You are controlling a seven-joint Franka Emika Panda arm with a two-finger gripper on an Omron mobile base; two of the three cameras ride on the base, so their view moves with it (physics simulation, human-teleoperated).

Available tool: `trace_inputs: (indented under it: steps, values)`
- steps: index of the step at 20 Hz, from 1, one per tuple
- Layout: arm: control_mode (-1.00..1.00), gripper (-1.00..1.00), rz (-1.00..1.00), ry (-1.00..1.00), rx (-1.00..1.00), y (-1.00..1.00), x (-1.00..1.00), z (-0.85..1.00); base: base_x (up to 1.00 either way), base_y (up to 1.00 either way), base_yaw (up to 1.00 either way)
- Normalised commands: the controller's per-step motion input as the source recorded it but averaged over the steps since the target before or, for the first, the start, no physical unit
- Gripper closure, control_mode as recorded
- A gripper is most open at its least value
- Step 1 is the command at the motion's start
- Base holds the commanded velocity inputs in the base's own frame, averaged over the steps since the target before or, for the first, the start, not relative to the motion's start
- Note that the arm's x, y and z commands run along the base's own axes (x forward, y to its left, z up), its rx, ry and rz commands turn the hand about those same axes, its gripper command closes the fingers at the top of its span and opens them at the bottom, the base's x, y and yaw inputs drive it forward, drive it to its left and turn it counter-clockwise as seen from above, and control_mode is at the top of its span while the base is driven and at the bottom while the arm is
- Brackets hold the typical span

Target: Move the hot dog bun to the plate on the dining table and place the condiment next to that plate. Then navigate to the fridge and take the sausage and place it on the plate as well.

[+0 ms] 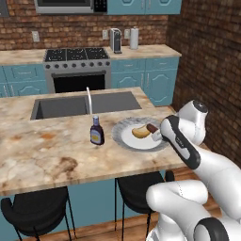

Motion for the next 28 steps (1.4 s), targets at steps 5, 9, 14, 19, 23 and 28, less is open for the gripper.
trace_inputs:
  steps: [5, 9, 14, 19, 23, 28]
  values:
    - [-1.00, 1.00, 0.01, 0.00, 0.00, 0.08, 0.05, -0.04, 0.00, 0.00, 0.00]
    - [-1.00, 1.00, 0.01, 0.00, 0.00, 0.13, 0.08, -0.12, 0.00, 0.00, 0.00]
    - [-1.00, 1.00, 0.01, 0.00, 0.00, 0.18, 0.12, -0.22, 0.00, 0.00, 0.00]
    - [-1.00, -1.00, 0.02, 0.00, 0.00, 0.10, 0.06, -0.22, 0.00, 0.00, 0.00]
    - [-1.00, -1.00, 0.01, -0.03, 0.00, 0.00, 0.00, -0.04, 0.00, 0.00, 0.00]
    - [-1.00, -1.00, 0.00, -0.04, 0.00, 0.00, -0.14, 0.05, 0.00, 0.00, 0.00]
